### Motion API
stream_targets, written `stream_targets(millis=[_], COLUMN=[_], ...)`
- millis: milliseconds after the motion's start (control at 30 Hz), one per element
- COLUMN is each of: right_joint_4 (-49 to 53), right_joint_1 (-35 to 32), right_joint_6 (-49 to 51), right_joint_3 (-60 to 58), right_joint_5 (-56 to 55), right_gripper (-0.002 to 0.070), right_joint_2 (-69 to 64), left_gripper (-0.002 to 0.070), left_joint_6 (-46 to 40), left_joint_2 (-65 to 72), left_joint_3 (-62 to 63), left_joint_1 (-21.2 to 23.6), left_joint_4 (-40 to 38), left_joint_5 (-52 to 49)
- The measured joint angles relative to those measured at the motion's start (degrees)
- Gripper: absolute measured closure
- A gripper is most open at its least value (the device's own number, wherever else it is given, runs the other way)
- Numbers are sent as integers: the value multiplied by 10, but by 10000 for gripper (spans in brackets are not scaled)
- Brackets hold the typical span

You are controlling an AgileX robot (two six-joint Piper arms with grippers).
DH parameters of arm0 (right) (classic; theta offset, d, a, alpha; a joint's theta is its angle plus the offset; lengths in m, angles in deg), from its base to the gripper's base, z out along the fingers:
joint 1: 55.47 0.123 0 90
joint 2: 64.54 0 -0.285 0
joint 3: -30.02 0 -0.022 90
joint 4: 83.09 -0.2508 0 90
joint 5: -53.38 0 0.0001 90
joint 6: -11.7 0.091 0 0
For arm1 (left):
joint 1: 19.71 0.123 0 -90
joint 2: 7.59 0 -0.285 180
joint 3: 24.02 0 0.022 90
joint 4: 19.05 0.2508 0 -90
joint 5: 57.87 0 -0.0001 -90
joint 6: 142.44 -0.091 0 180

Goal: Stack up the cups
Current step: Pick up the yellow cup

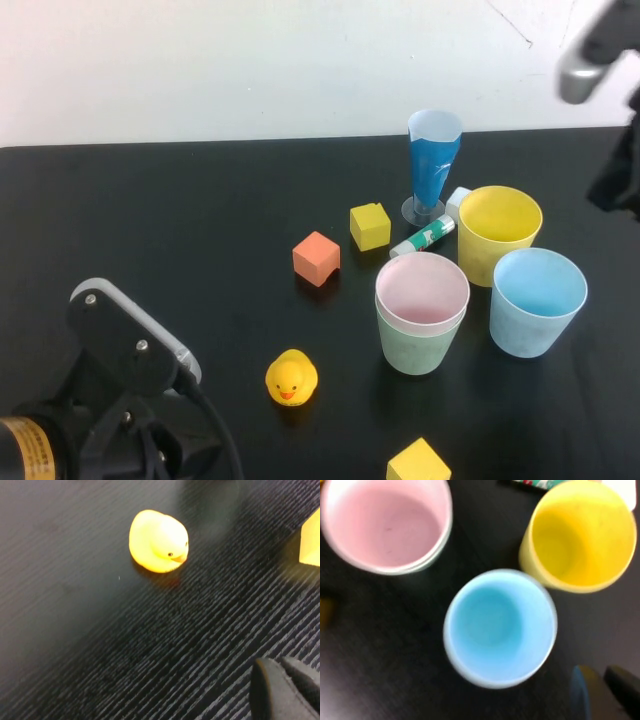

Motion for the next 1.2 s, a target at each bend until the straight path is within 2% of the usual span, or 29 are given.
stream_targets(millis=[67,267,333,467,600,667,733,833,900,967,1200], right_joint_4=[11,27,32,34,35,35,36,39,37,39,43], right_joint_1=[7,9,9,9,9,9,9,9,9,9,9], right_joint_6=[0,51,73,89,93,92,90,85,85,86,86], right_joint_3=[30,104,125,169,202,210,211,211,217,231,265], right_joint_5=[0,0,0,0,-1,-3,-4,-4,-3,-3,-2], right_gripper=[552,205,162,146,159,192,274,498,596,624,624], right_joint_2=[-32,-129,-159,-221,-281,-308,-328,-345,-346,-342,-242], left_gripper=[673,673,673,673,673,673,673,673,673,673,673], left_joint_6=[0,0,1,1,3,5,7,14,16,17,19], left_joint_2=[0,0,0,0,0,0,0,0,0,0,0], left_joint_3=[0,-1,-1,-1,-1,-1,-1,-1,-1,-1,-1], left_joint_1=[0,0,0,0,0,0,0,0,0,0,0], left_joint_4=[1,2,3,3,3,4,4,8,13,17,22], left_joint_5=[-5,-12,-13,-13,-13,-13,-13,-10,-6,0,15])
